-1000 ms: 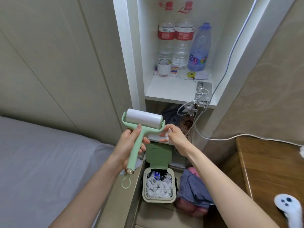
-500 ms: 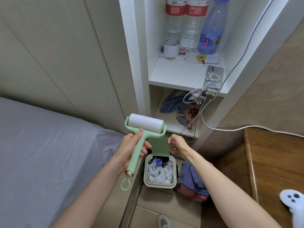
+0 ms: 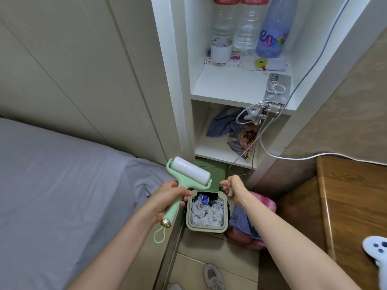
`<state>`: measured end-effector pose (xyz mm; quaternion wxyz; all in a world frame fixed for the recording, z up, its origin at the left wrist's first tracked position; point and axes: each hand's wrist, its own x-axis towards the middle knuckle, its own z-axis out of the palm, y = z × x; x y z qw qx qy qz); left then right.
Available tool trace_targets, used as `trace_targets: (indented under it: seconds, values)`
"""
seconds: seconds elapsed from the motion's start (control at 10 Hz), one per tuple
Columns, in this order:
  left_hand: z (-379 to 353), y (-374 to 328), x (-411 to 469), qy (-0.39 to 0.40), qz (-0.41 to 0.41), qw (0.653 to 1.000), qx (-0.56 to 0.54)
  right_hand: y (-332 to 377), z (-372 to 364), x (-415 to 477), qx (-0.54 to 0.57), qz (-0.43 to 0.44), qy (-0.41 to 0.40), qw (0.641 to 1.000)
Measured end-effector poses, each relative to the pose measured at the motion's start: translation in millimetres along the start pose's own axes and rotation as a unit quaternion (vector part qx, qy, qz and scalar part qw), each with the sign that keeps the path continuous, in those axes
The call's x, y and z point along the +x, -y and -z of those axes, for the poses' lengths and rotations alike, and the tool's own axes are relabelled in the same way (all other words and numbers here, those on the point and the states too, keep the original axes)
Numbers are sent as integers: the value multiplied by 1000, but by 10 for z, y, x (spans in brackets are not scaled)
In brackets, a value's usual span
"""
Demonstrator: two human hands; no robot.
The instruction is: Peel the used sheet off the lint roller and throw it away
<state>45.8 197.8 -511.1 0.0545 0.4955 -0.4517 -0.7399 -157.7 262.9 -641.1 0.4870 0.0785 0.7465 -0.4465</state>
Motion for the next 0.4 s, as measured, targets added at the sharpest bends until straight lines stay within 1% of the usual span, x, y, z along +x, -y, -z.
trace_targets:
  seconds: [0.1, 0.2, 0.3, 0.4]
  values:
    - [58, 79, 18, 10, 2, 1000, -5, -136, 61, 29, -21, -38, 12, 999]
    - [96, 149, 27, 3, -4, 1000, 6, -217, 84, 41, 0, -54, 45, 998]
    - [119, 196, 34, -18, -14, 1000, 14, -275, 100, 73, 54, -71, 87, 992]
    - [140, 235, 42, -33, -16, 999, 16, -312, 108, 136, 84, -59, 105, 989]
